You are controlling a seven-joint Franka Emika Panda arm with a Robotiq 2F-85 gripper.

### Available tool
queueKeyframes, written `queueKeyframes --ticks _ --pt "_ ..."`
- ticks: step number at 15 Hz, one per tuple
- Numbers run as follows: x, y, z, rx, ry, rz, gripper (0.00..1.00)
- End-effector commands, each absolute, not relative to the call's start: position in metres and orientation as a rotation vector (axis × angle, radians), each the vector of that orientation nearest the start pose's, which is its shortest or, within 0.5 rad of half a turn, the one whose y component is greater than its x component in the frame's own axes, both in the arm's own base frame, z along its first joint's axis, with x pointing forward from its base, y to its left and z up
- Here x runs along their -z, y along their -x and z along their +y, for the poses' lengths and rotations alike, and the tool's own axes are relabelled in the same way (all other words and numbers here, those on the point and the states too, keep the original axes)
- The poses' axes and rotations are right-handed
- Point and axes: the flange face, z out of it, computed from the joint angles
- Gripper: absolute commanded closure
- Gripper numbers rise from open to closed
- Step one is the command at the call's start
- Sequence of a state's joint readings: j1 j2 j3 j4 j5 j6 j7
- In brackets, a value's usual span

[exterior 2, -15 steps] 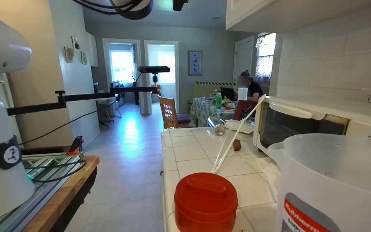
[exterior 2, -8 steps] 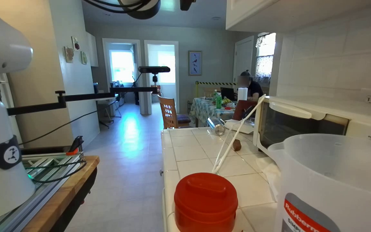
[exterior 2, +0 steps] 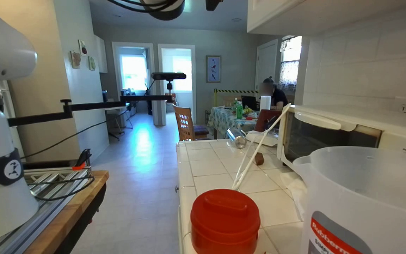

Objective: Open the left door of the cabinet above the toaster oven.

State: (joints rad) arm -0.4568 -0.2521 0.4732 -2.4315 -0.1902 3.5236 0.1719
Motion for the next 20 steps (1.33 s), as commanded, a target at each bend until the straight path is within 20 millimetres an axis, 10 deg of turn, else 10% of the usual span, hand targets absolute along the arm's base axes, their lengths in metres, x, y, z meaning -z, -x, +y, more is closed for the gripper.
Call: queueKeyframes --ticks 1,12,14,20 --pt "-0.553 -0.5 0.051 2.04 2.401 -0.245 0.0" --pt "-0.561 -0.509 0.06 2.065 2.381 -0.285 0.0" --pt "-0.56 -0.509 0.061 2.062 2.386 -0.288 0.26" --pt "-0.557 -0.511 0.061 2.066 2.392 -0.288 0.63"
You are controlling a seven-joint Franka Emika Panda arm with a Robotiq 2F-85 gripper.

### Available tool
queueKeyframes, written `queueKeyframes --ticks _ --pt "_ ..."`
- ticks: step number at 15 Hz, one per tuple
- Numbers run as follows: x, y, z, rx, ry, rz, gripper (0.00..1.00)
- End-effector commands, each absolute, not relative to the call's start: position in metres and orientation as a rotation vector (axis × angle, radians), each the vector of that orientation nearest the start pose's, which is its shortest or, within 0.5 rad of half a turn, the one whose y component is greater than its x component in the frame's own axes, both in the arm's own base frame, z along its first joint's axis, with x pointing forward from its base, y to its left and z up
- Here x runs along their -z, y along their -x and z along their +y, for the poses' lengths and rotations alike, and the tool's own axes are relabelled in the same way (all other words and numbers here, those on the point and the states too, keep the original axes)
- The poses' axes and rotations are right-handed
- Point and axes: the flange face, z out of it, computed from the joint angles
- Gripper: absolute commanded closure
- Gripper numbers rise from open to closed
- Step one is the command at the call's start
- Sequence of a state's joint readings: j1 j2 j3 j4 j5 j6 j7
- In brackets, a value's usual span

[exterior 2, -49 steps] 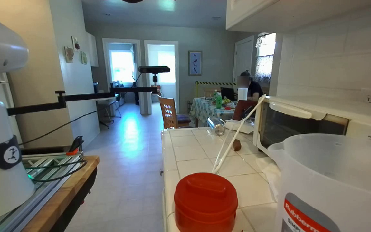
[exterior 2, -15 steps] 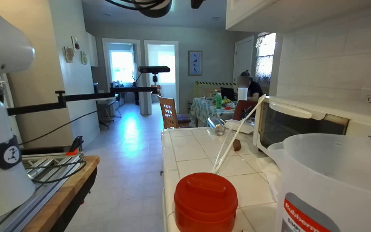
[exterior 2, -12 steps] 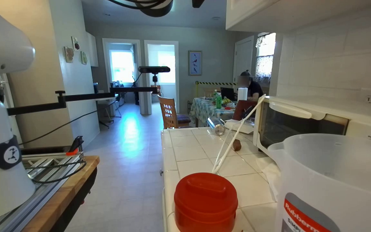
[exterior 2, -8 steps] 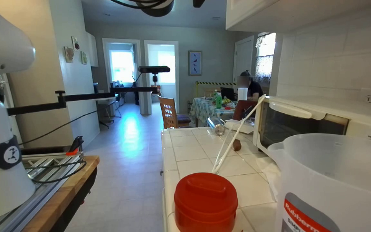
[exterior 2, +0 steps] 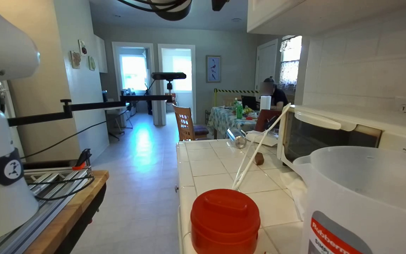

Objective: Open the left door of the cabinet above the toaster oven.

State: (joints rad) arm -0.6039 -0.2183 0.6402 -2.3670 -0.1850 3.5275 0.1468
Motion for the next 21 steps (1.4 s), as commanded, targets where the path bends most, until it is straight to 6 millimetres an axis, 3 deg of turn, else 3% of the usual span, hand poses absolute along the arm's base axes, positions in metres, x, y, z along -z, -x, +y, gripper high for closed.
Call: queueKeyframes --ticks 1,3,4,6,11,12,13,15,21 --pt "-0.557 -0.511 0.061 2.067 2.393 -0.288 0.7" --pt "-0.557 -0.511 0.06 2.069 2.395 -0.285 0.85" --pt "-0.557 -0.511 0.06 2.071 2.396 -0.283 0.42" --pt "-0.56 -0.511 0.06 2.083 2.388 -0.286 0.4" --pt "-0.568 -0.514 0.063 2.106 2.369 -0.291 0.03" --pt "-0.568 -0.514 0.064 2.106 2.367 -0.293 0.01" --pt "-0.568 -0.514 0.065 2.107 2.366 -0.298 0.38" --pt "-0.567 -0.514 0.067 2.107 2.366 -0.302 0.34" --pt "-0.567 -0.515 0.066 2.112 2.371 -0.298 0.81"
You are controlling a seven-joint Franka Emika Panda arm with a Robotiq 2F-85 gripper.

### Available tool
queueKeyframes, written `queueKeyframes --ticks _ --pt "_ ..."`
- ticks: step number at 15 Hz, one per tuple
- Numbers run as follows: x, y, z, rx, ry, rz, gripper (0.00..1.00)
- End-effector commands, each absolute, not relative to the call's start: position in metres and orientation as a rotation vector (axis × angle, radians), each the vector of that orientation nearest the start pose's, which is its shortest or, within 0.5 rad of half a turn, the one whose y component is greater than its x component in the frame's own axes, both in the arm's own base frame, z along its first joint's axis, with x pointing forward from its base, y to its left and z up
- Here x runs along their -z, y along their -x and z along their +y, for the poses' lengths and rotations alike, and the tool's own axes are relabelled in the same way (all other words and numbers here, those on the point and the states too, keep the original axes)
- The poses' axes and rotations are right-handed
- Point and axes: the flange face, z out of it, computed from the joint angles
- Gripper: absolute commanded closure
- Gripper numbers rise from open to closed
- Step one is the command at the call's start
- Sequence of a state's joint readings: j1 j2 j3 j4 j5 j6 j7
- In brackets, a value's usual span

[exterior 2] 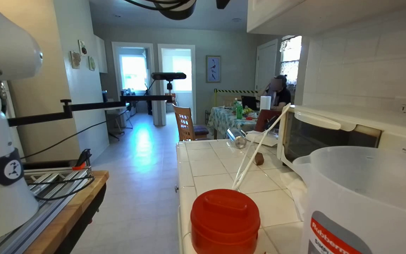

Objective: Open the left door of the cabinet above the toaster oven.

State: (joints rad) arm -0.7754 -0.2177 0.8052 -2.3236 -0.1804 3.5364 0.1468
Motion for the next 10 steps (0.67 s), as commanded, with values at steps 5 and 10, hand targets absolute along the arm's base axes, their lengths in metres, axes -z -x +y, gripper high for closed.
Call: queueKeyframes --ticks 5,10 --pt "-0.569 -0.511 0.07 2.089 2.43 -0.291 0.9" --pt "-0.57 -0.501 0.08 2.036 2.489 -0.295 0.9"
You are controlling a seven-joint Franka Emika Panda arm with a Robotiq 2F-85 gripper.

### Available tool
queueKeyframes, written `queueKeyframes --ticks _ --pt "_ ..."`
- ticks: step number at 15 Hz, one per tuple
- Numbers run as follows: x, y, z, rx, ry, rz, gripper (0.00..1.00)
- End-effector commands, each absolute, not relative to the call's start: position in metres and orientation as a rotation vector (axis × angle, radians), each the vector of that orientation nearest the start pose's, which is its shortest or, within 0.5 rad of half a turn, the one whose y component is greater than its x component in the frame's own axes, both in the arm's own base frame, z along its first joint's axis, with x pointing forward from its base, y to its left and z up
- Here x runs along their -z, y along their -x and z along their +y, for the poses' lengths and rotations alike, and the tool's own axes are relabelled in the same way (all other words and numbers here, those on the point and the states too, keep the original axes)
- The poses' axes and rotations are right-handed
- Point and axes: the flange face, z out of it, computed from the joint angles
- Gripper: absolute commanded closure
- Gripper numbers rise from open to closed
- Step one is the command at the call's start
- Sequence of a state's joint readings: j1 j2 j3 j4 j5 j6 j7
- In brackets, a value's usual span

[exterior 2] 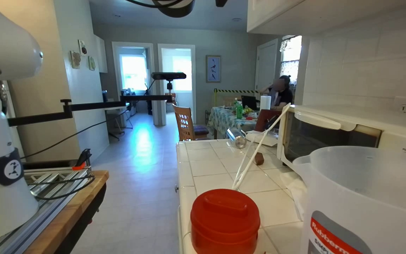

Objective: Open the left door of the cabinet above the toaster oven.

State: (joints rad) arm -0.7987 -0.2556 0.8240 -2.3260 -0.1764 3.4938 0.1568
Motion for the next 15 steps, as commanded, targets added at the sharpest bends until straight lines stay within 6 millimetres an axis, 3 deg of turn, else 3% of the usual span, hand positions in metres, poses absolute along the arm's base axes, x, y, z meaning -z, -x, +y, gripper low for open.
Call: queueKeyframes --ticks 1,7,15 --pt "-0.567 -0.498 0.081 2.023 2.501 -0.296 0.9" --pt "-0.557 -0.474 0.089 1.972 2.534 -0.322 0.9" --pt "-0.56 -0.438 0.108 1.948 2.523 -0.39 0.9"
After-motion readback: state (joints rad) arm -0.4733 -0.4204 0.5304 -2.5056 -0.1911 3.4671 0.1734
